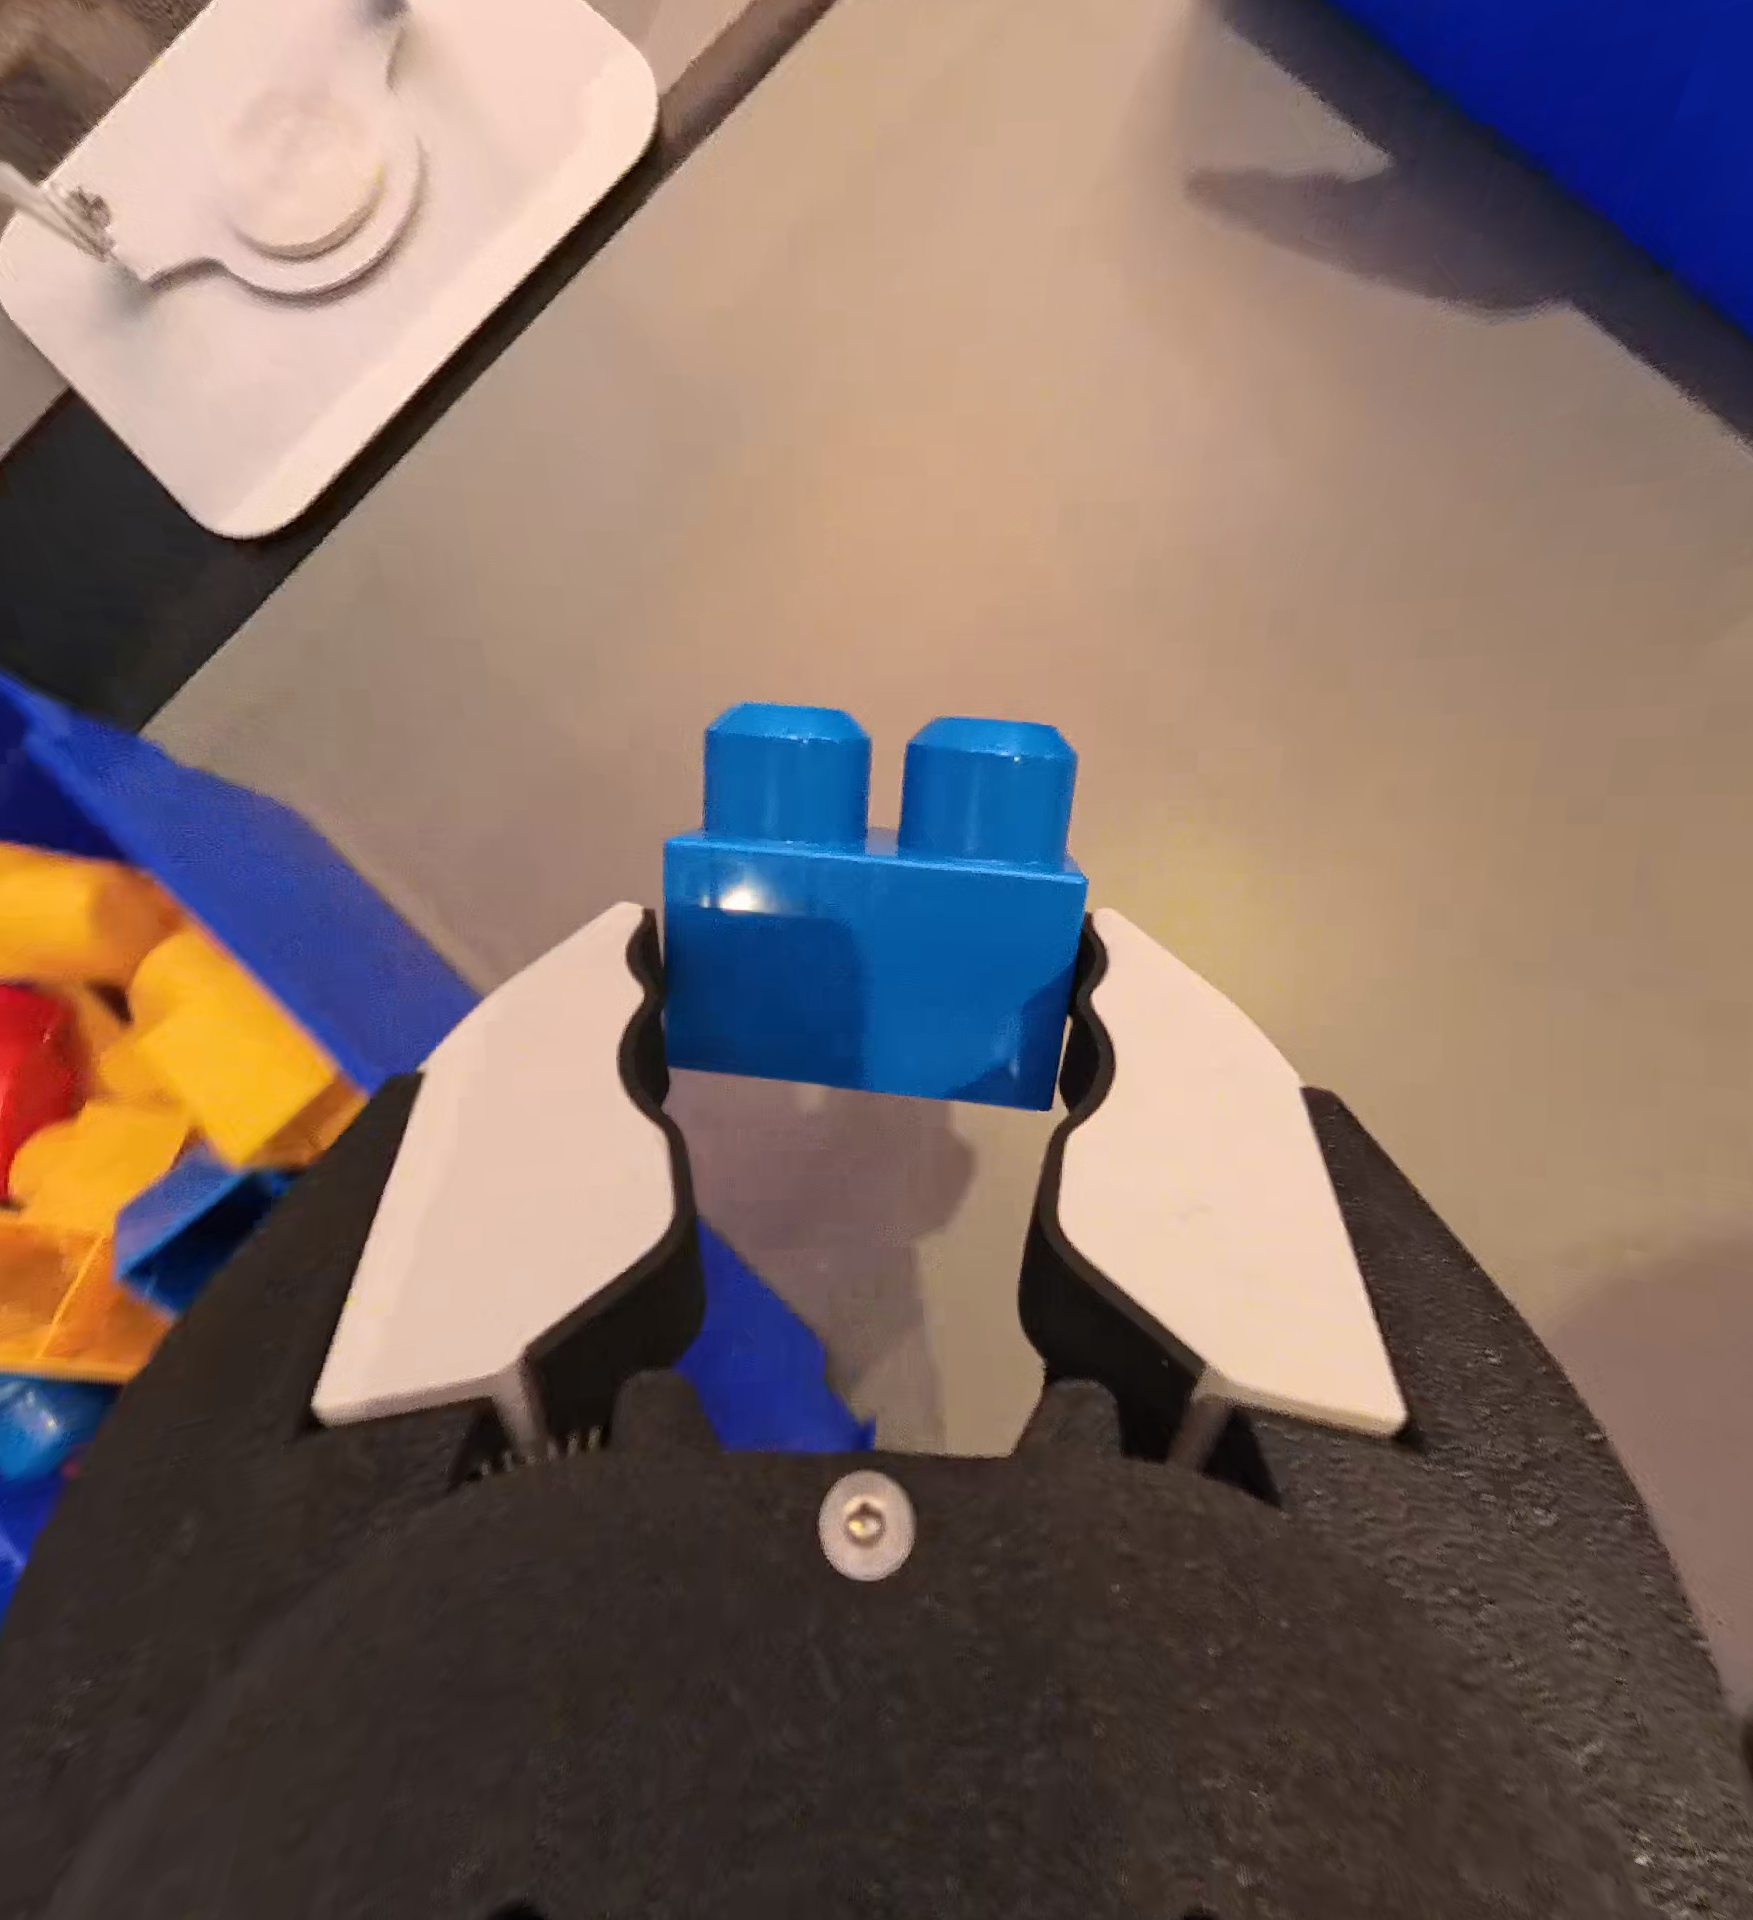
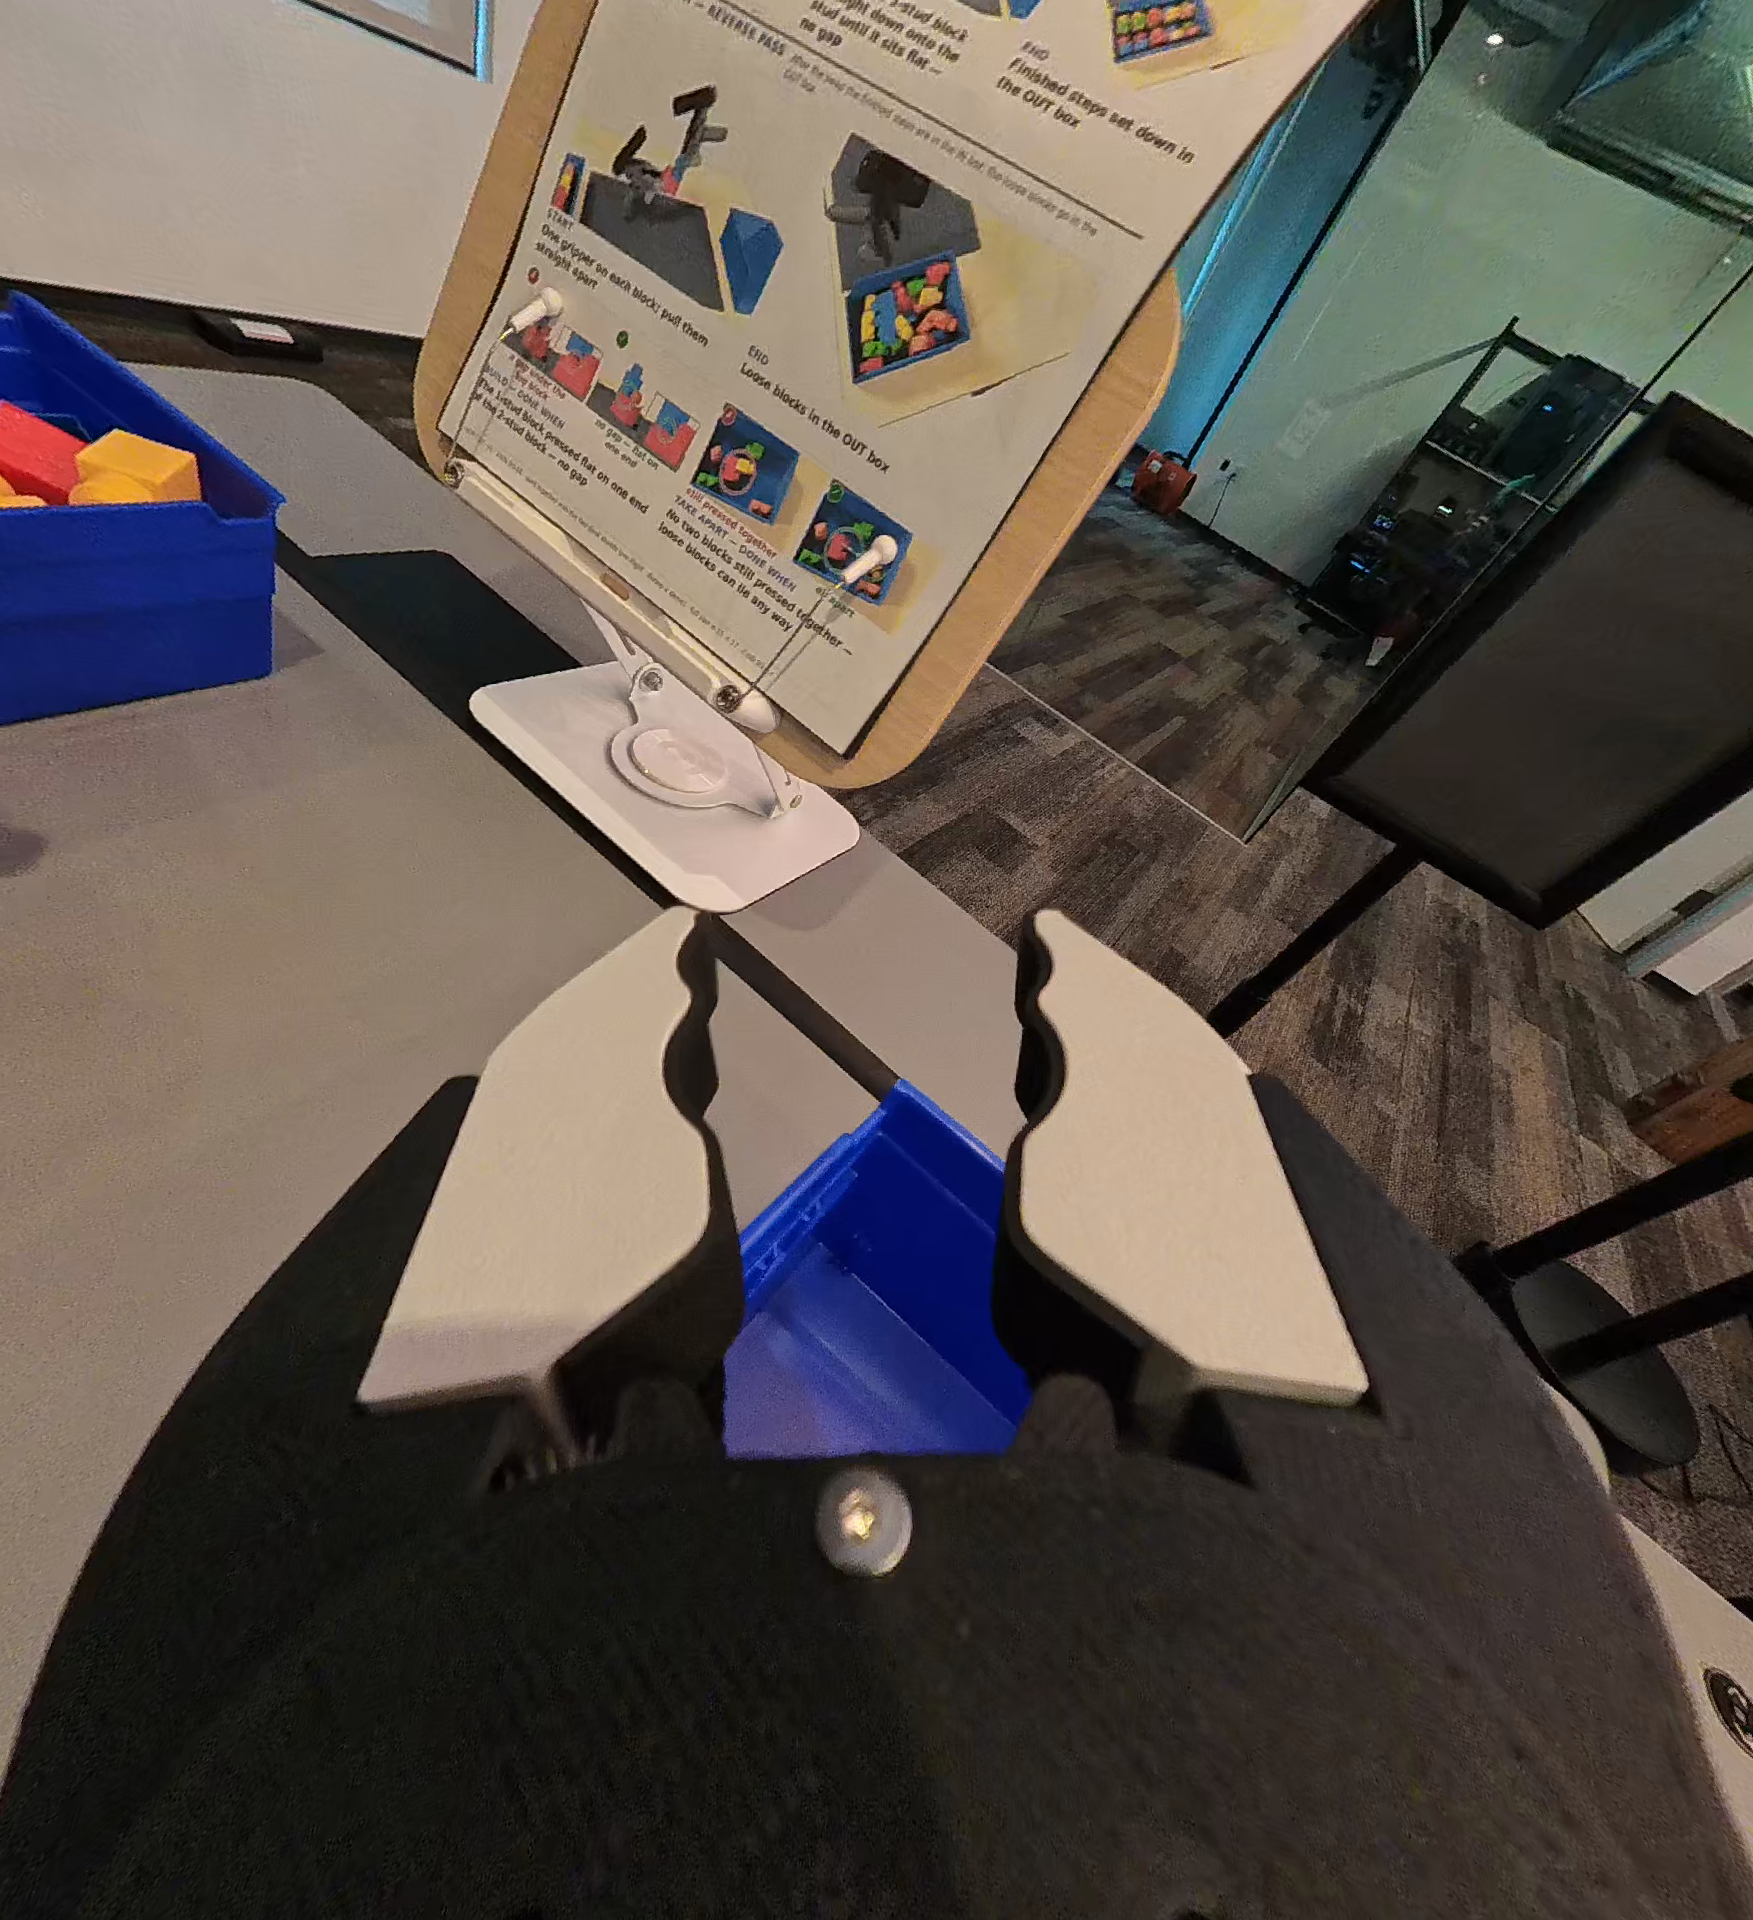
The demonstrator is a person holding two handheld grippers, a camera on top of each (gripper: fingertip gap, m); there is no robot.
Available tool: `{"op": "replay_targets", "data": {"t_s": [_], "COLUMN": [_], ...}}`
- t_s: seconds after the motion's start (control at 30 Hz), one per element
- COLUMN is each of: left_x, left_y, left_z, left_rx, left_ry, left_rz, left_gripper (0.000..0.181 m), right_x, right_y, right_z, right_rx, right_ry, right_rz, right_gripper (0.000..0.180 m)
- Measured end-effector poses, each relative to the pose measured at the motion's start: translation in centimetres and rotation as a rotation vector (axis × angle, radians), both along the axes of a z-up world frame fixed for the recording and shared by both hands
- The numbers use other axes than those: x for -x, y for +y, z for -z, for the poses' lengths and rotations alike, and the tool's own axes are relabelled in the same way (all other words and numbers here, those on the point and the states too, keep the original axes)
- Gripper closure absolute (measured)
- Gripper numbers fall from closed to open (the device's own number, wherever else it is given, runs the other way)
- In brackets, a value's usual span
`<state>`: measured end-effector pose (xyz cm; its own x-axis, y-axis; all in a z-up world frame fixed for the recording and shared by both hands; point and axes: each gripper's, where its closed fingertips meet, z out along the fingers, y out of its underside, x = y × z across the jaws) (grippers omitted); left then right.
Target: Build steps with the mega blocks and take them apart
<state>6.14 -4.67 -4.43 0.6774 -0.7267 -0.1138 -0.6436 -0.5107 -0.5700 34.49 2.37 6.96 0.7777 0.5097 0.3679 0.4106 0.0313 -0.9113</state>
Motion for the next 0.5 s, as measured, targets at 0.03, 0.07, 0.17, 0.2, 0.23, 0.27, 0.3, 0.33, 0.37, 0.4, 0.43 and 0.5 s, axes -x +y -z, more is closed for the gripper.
{"op": "replay_targets", "data": {"t_s": [0.03, 0.07, 0.17, 0.2, 0.23, 0.27, 0.3, 0.33, 0.37, 0.4, 0.43, 0.5], "left_x": [-1.0, -2.0, -4.5, -4.8, -4.9, -4.9, -5.1, -5.4, -5.5, -5.5, -5.4, -5.4], "left_y": [0.9, 1.5, 2.0, 2.2, 2.5, 2.7, 2.7, 2.7, 2.6, 2.5, 2.4, 2.6], "left_z": [1.2, 2.4, 5.9, 6.8, 7.6, 8.3, 8.9, 9.5, 9.9, 10.4, 10.8, 11.2], "left_rx": [-0.003, 0.011, 0.074, 0.084, 0.084, 0.089, 0.106, 0.129, 0.150, 0.169, 0.181, 0.163], "left_ry": [0.031, 0.045, 0.069, 0.094, 0.117, 0.131, 0.131, 0.120, 0.113, 0.118, 0.132, 0.153], "left_rz": [-0.009, -0.009, 0.042, 0.045, 0.042, 0.036, 0.029, 0.025, 0.020, 0.017, 0.018, 0.025], "left_gripper": [0.106, 0.106, 0.106, 0.106, 0.106, 0.106, 0.106, 0.106, 0.106, 0.106, 0.106, 0.105], "right_x": [0.1, 0.2, 0.3, 0.2, 0.2, 0.1, 0.1, 0.0, 0.0, -0.1, -0.1, -0.3], "right_y": [0.0, 0.0, 0.3, 0.4, 0.6, 0.6, 0.7, 0.8, 0.8, 0.8, 0.8, 0.9], "right_z": [0.2, 0.3, 1.1, 1.3, 1.4, 1.5, 1.6, 1.6, 1.7, 1.7, 1.7, 1.8], "right_rx": [0.003, 0.005, 0.025, 0.029, 0.033, 0.035, 0.035, 0.037, 0.039, 0.042, 0.043, 0.046], "right_ry": [-0.008, -0.016, -0.042, -0.051, -0.059, -0.064, -0.065, -0.064, -0.062, -0.061, -0.061, -0.062], "right_rz": [0.000, 0.000, 0.007, 0.012, 0.017, 0.020, 0.021, 0.022, 0.022, 0.022, 0.023, 0.025], "right_gripper": [0.124, 0.124, 0.123, 0.123, 0.123, 0.123, 0.123, 0.123, 0.123, 0.123, 0.123, 0.123]}}
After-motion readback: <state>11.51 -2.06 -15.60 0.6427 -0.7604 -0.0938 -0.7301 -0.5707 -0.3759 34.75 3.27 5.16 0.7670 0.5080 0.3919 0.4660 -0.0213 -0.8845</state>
